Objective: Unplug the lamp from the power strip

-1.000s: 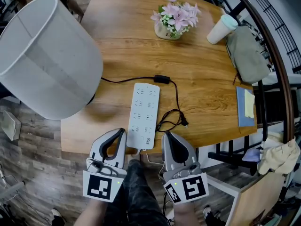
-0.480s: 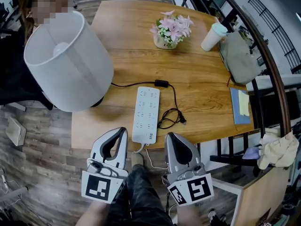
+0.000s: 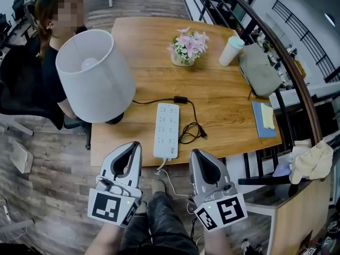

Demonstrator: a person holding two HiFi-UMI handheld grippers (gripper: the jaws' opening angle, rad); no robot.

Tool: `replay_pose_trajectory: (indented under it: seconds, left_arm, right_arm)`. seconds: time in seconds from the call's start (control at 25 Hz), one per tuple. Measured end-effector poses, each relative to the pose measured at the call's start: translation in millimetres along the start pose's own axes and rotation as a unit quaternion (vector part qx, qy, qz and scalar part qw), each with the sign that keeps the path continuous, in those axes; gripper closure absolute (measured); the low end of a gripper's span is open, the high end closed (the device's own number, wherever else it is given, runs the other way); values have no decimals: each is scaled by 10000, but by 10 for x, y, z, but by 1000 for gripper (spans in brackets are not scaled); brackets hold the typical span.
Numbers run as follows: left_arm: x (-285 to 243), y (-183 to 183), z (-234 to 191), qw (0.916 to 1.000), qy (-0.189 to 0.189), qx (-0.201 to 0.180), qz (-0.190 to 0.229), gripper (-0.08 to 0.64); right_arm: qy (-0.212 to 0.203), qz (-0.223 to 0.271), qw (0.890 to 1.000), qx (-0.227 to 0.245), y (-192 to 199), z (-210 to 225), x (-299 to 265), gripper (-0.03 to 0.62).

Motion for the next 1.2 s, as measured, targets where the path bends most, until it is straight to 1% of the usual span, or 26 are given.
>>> replay_pose_trajectory:
  seconds: [0.16, 0.48, 0.88, 1.2]
  left_arm:
    - [89, -112, 49, 9999, 113, -27, -1, 565]
    - [261, -389, 145, 9992, 249, -171, 262, 565]
    - [421, -551, 157, 9987, 242, -226, 382, 565]
    - [520, -674, 147, 9985, 265, -215, 432, 565]
  right_arm:
    - [-12, 64, 10000, 19, -96, -112, 82, 584]
    - [-27, 181, 9998, 101, -297, -273, 275, 584]
    - [107, 362, 9992, 145, -462, -336, 427, 584]
    - [133, 518, 9984, 197, -578, -405, 479, 584]
Point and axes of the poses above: the fingertips, and each gripper's own axes: x backward along the fingers, z to its right, y out of its underside, the point moved 1 cm from there along x, backward along the fingers, and after that the axes turned 2 degrees about -y, right-handed, at the moved point
